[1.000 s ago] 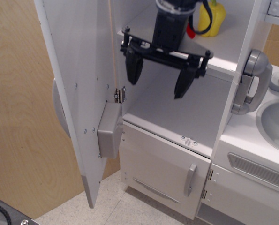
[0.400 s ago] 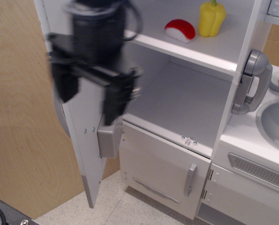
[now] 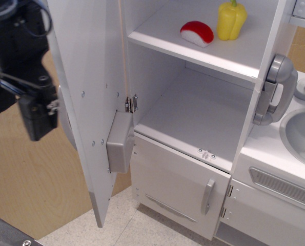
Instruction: Close fridge
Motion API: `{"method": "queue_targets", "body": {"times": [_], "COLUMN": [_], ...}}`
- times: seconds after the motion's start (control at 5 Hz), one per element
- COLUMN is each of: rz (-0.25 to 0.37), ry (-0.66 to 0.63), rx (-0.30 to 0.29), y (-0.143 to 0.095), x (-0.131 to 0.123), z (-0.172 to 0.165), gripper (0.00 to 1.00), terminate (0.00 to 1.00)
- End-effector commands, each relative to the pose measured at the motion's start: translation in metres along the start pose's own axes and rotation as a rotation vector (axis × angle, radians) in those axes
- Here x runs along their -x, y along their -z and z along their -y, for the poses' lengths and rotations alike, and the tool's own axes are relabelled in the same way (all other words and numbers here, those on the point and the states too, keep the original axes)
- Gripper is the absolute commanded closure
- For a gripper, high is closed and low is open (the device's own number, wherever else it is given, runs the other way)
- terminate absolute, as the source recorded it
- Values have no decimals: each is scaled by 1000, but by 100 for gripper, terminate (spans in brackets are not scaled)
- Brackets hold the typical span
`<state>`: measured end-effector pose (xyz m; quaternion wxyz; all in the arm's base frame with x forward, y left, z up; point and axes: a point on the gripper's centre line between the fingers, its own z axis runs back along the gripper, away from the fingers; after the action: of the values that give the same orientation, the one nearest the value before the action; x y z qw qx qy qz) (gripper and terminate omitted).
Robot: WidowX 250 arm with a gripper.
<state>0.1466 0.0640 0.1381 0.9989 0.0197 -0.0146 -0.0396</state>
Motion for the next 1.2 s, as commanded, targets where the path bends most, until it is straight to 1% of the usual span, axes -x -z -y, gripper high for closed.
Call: {"method": "queue_targets", "body": {"times": [0.0,0.2,0.4,0.6,0.8,1.0], "rz": [100,147,155,164,138,102], "ry": [-101,-180,-227,-234,-205,-189], "rx": [-31,-37,-56,-65,-45,-42], "y": [-21,-31,-31,-30,-24,-16], "x": [-27,-50,-69,-84,-95,-106], "z": [-51,-68,-76,-71,-55,-35], "gripper": [0,0,0,0,0,0], "terminate": [0,0,0,0,0,0]}}
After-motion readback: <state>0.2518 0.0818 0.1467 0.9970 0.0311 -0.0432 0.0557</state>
